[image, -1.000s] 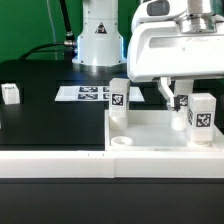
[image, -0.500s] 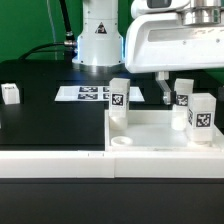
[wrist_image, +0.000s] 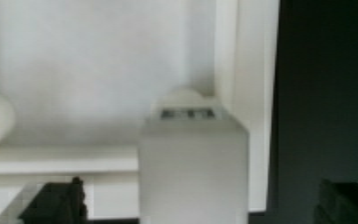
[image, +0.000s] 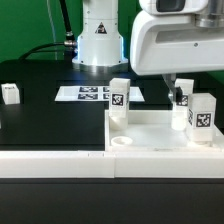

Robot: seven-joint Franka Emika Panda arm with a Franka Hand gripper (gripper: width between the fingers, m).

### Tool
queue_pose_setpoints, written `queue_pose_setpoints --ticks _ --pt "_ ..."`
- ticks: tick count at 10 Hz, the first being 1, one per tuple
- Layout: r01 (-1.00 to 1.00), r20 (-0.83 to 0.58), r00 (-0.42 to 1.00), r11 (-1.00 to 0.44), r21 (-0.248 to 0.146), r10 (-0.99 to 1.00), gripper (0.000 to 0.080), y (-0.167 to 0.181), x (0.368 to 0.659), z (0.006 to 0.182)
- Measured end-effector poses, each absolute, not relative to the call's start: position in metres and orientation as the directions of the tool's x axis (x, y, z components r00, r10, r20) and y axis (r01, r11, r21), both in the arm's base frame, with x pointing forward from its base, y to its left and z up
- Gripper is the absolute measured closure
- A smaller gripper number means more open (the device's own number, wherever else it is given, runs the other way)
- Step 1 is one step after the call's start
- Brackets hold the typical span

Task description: Assemble square table

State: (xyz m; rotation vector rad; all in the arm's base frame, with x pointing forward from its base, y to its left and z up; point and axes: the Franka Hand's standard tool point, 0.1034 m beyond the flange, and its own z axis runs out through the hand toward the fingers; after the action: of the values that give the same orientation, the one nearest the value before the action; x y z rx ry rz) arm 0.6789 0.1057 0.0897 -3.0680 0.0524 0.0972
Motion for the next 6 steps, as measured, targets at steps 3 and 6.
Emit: queue_pose_setpoints --ticks 3,6 --pt "-0.047 -0.048 0.998 -0.997 -0.065 -0.043 0.0151 0.1088 0.6794 0.0819" --pt "-0.106 -0.052 0.993 -0.992 -0.062 -0.103 0.0264 0.1075 0.6797 0.0819"
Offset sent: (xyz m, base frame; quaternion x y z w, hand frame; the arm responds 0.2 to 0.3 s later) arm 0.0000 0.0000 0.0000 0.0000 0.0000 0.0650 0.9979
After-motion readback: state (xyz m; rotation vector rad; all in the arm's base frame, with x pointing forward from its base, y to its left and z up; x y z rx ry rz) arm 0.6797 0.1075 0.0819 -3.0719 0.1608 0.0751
